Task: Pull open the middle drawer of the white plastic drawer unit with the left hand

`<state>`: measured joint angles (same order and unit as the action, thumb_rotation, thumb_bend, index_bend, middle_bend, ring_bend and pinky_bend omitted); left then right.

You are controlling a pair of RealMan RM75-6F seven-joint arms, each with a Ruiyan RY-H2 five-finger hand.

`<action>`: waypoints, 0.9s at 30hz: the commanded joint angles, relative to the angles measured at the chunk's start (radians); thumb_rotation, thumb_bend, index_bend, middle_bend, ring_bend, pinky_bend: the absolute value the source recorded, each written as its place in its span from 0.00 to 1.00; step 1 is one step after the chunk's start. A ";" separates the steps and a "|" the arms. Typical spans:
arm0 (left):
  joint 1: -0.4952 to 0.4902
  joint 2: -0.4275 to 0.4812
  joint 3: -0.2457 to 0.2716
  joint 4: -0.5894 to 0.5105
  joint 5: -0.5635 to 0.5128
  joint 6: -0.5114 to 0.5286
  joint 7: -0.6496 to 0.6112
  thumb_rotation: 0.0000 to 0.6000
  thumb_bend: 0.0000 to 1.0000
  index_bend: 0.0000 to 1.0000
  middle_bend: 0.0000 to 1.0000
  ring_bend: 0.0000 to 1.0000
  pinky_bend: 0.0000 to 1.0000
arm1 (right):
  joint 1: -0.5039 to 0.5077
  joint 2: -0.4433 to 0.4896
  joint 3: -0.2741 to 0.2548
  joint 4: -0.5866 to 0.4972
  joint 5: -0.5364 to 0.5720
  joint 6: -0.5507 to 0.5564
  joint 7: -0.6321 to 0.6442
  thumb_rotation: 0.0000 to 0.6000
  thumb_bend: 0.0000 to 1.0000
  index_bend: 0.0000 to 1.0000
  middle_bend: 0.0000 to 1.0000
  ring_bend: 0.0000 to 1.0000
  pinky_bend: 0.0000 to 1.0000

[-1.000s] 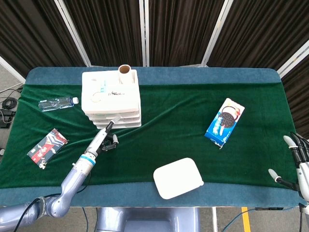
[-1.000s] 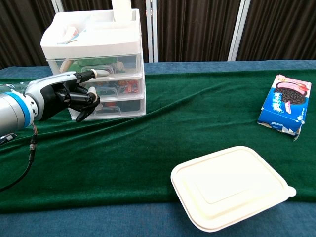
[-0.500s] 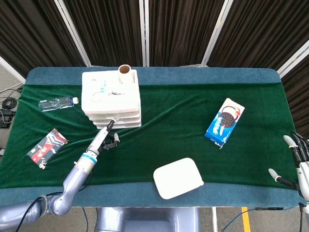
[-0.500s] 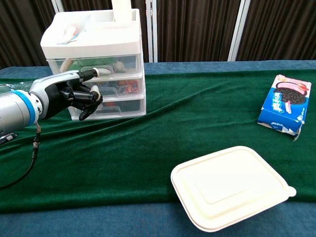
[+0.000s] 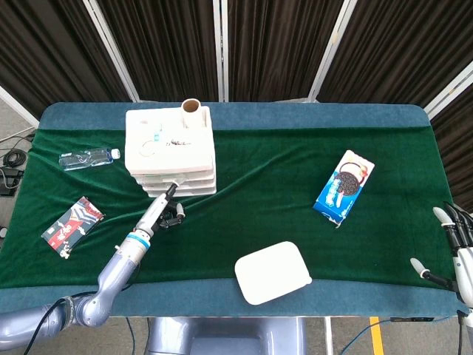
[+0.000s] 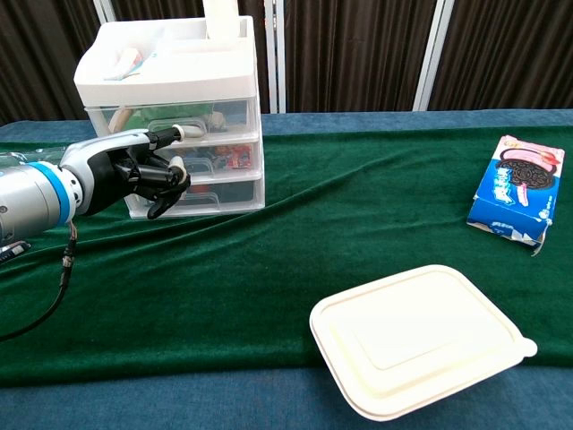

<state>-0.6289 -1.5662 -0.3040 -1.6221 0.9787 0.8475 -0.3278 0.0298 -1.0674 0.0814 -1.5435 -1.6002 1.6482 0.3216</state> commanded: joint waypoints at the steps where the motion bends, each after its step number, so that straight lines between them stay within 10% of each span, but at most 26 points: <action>1: -0.004 0.003 0.000 -0.003 0.003 -0.005 0.004 1.00 0.95 0.00 0.83 0.70 0.75 | 0.000 0.000 0.000 -0.001 -0.001 0.000 -0.001 1.00 0.08 0.06 0.00 0.00 0.00; 27: 0.013 0.018 0.028 -0.043 0.063 -0.002 -0.030 1.00 0.95 0.00 0.83 0.70 0.75 | -0.001 0.001 0.000 -0.003 -0.001 0.004 -0.003 1.00 0.08 0.06 0.00 0.00 0.00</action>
<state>-0.6157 -1.5484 -0.2761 -1.6650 1.0412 0.8457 -0.3574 0.0284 -1.0668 0.0815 -1.5463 -1.6014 1.6521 0.3187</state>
